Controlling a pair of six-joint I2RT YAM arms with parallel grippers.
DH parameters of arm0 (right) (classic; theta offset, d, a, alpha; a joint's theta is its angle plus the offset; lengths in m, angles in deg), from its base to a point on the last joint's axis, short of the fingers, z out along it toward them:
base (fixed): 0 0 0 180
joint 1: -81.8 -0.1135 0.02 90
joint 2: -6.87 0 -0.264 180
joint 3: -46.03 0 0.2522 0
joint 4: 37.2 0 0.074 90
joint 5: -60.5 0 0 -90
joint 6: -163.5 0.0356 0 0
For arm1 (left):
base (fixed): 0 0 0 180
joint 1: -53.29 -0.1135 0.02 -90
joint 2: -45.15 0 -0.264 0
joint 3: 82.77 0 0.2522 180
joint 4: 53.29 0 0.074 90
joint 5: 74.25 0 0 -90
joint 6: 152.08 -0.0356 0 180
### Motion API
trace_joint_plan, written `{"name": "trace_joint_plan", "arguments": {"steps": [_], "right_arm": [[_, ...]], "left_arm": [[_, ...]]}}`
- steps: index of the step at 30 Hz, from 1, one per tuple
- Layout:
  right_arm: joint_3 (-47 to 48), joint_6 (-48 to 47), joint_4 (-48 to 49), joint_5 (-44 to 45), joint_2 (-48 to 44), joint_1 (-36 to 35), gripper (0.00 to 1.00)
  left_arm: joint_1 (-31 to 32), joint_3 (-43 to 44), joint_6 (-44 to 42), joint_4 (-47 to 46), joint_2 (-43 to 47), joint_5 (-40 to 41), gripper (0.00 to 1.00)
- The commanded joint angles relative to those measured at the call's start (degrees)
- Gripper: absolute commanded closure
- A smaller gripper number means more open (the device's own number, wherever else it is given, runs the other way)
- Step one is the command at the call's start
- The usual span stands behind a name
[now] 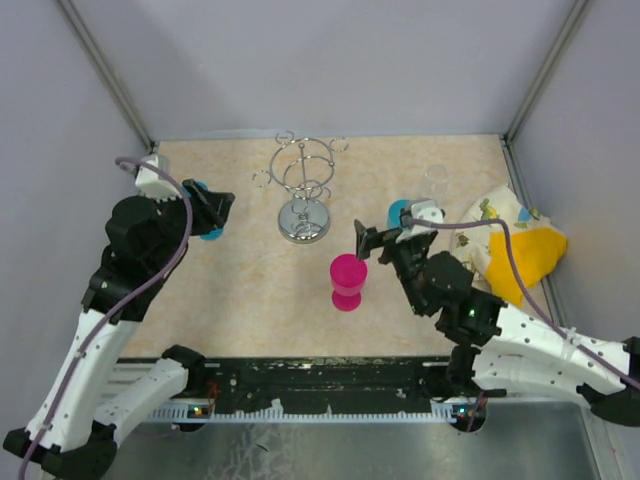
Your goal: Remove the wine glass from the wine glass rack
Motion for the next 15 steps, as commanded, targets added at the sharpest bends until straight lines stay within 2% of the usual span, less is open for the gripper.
{"name": "trace_joint_plan", "arguments": {"steps": [1,6,10,12,15], "right_arm": [[12.0,6.3,-18.5,-8.2,4.2,11.3,0.01],[17.0,12.3,-22.7,-26.9,9.1,33.5,0.01],[19.6,17.6,-24.4,-40.9,12.9,52.9,0.01],[21.1,19.1,-25.5,-45.9,15.7,59.4,0.01],[22.9,20.3,-26.8,-50.2,19.6,66.8,0.01]], "left_arm": [[-0.1,2.6,-5.3,-7.3,-6.6,2.1,0.40],[-3.1,4.1,-7.6,-9.9,-11.9,2.7,0.39],[-11.8,4.9,-7.1,-12.2,-14.5,-4.0,0.38],[-16.3,6.0,-5.9,-12.4,-16.5,-6.6,0.38],[-18.7,9.6,-7.0,-11.9,-21.0,-7.7,0.36]]}}
